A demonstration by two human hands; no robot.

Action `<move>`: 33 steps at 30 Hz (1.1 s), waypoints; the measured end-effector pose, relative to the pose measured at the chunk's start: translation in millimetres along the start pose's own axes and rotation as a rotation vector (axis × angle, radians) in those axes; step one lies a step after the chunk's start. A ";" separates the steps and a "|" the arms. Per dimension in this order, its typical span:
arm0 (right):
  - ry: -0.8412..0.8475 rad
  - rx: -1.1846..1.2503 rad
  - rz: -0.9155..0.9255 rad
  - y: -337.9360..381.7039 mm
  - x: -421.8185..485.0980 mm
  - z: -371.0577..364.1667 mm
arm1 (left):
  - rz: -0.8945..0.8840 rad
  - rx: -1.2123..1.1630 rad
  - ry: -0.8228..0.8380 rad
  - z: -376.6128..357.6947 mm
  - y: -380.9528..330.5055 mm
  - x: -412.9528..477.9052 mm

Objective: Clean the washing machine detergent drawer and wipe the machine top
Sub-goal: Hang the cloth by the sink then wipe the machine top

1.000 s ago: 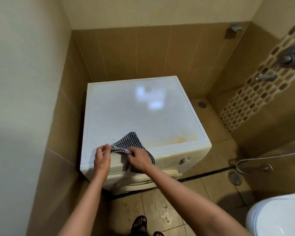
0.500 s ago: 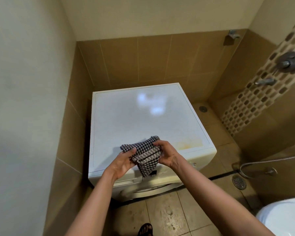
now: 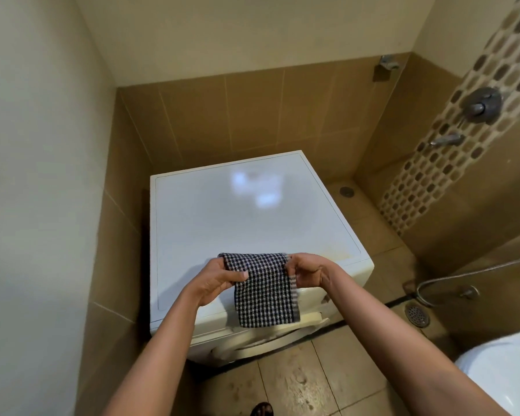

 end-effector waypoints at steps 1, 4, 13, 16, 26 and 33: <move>0.012 0.003 0.033 3.5 -2.7 1.8 | 0.005 0.040 0.003 0.1 -1.4 1.9; 0.005 -0.077 0.143 13.3 -12.0 11.3 | -0.024 0.158 0.038 -2.6 -10.6 7.5; -0.290 -0.176 0.623 57.1 -66.3 56.0 | -0.808 0.844 0.005 -70.5 -76.4 9.6; -0.399 -0.197 0.647 59.1 -83.9 85.8 | -0.944 0.951 0.185 -109.9 -81.4 14.2; -0.608 -0.249 0.712 37.3 -204.3 176.7 | -0.790 1.103 0.525 -250.8 -76.2 51.7; -0.773 -0.134 0.797 5.1 -314.1 247.5 | -0.747 1.063 0.700 -382.7 -54.2 71.6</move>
Point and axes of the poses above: each hand's wrist, its own x-axis towards the middle knuckle, its own z-axis out of the back of the hand, y = z × x, the point moved 5 cm from there along x, towards the middle knuckle, and after that the axes turned 15 degrees about -x, right-handed, at the moved point
